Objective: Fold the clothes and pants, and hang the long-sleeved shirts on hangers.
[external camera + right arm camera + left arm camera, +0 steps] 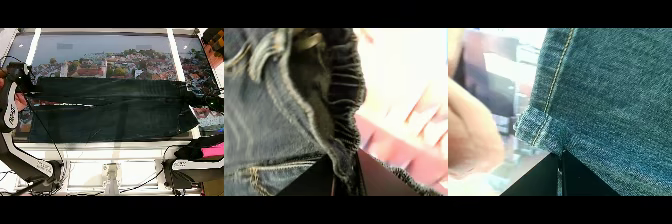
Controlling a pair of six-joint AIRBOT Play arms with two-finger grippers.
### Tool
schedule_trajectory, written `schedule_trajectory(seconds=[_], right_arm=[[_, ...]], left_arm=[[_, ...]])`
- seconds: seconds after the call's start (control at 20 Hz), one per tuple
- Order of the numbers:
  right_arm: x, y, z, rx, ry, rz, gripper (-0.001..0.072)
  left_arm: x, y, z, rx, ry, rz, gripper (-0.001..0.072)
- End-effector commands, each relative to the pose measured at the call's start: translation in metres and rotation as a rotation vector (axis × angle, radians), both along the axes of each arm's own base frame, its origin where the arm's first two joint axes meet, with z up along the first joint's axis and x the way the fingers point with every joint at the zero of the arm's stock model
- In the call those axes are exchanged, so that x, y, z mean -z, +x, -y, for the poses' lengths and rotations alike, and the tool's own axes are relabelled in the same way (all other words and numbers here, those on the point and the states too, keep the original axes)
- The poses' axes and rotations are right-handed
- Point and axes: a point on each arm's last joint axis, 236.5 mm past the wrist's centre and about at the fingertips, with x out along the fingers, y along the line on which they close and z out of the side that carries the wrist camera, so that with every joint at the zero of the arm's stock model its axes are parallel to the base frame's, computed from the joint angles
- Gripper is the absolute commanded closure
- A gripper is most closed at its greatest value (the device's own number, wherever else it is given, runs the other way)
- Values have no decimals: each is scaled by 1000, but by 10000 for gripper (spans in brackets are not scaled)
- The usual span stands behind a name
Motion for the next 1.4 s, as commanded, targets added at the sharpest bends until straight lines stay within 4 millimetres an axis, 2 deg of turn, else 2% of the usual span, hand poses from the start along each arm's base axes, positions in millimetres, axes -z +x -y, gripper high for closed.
schedule_trajectory(seconds=[0.0, 0.1, 0.25, 0.45, 0.5, 0.55, 0.6, 0.65, 0.7, 0.75, 0.9, 1.0, 1.05, 1.1, 1.2, 1.3, 1.35], right_arm=[[-7, 17, 31, 120, -76, 58, 673], [-7, 17, 33, 127, -78, 60, 673], [-7, 17, 33, 127, -76, 60, 673], [-7, 17, 31, 124, -73, 57, 673], [-7, 17, 31, 124, -72, 57, 672], [-7, 17, 31, 123, -71, 56, 664], [-7, 17, 31, 123, -71, 56, 608], [-7, 17, 31, 122, -71, 56, 472], [-7, 16, 30, 121, -70, 55, 354], [-7, 16, 30, 118, -67, 53, 319], [-12, 10, 28, 81, -92, 41, 319], [-24, 1, 33, 40, -165, 33, 317], [-36, -3, 38, 25, -213, 37, 317], [-50, -8, 44, 18, -258, 48, 318], [-74, -25, 58, 31, -318, 45, 319], [-84, -62, 74, 55, -324, -16, 319], [-82, -83, 79, 60, -304, -65, 318]], left_arm=[[1, 4, 8, -17, -18, 19, 679], [1, -5, 12, -24, -26, -21, 679], [0, -29, 16, -49, -39, -122, 679], [-1, -37, 17, -54, -43, -152, 678], [-1, -37, 18, -54, -44, -152, 655], [-1, -37, 18, -55, -44, -155, 538], [-1, -37, 18, -55, -44, -155, 362], [-1, -37, 18, -55, -44, -155, 279], [-1, -38, 18, -55, -44, -157, 279], [-1, -39, 17, -54, -42, -164, 279], [-8, -53, 6, -2, -4, -240, 282], [-13, -56, 3, -20, -11, -237, 284], [-20, -55, 1, -22, -4, -216, 291], [-29, -49, -2, -24, 5, -169, 333], [-62, -30, -5, -1, 35, -22, 356], [-108, -17, -6, 16, 63, 132, 356], [-129, -16, -4, 22, 68, 188, 356]])
